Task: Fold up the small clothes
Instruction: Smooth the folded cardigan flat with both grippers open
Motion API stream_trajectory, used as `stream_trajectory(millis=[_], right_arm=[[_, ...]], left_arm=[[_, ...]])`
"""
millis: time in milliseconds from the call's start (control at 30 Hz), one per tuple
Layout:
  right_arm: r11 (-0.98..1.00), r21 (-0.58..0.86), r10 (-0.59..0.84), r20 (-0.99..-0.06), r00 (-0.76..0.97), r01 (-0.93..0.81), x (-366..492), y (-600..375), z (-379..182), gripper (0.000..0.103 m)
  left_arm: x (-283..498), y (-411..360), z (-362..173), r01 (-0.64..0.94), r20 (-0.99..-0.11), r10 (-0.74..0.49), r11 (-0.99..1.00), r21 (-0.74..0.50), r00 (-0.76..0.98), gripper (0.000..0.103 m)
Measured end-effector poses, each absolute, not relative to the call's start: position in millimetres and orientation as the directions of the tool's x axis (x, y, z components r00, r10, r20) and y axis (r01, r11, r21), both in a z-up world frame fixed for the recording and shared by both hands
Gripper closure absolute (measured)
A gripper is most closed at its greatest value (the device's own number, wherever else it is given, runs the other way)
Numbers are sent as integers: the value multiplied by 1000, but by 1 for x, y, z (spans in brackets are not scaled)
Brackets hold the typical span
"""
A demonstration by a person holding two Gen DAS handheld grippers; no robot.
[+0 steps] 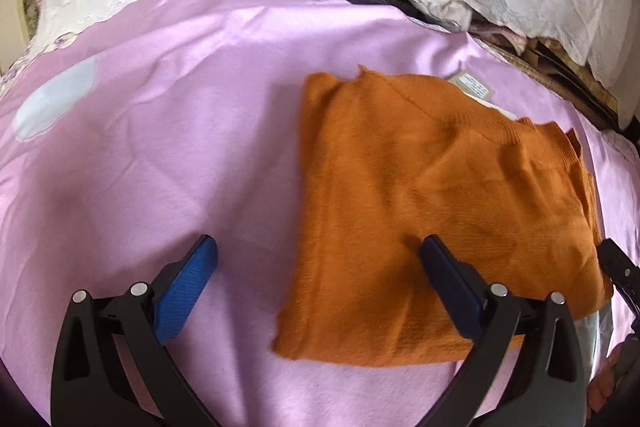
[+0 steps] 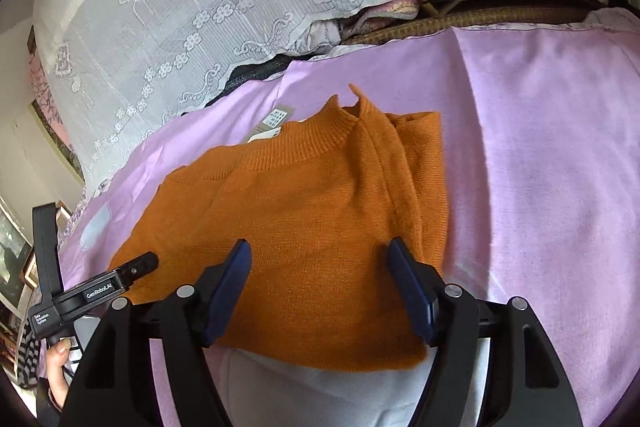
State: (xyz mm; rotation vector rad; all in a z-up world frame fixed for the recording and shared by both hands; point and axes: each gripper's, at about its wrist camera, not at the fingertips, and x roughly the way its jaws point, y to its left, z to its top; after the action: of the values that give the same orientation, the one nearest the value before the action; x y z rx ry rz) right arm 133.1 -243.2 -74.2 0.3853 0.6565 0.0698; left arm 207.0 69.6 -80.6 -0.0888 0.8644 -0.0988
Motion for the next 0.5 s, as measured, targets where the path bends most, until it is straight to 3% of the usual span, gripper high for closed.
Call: stream_trajectory(millis=[133,233,333,433,500], right_arm=[[916,389,156,-564,811,95,124,-252,-72,51],[910,388,90,-528,844,146,111,-258,-64,50],[901,427,156,-477,865,73,106,-255,-56,52],[922,387,203,-499,842,7,111,-236,-58,52],[921,388,239,-524,818,-21,116,-228,-61,52]], left_arm=[[199,80,-75,9,-739,-98,992,-123,666,4],[191,80,-62,32,-703,-122,990,-140,701,5],[186,75,-53,112,-667,-234,969,-221,708,5],[185,61,-53,183,-662,-297,954,-238,688,5],[191,50,-62,196,-694,-270,963,-187,667,5]])
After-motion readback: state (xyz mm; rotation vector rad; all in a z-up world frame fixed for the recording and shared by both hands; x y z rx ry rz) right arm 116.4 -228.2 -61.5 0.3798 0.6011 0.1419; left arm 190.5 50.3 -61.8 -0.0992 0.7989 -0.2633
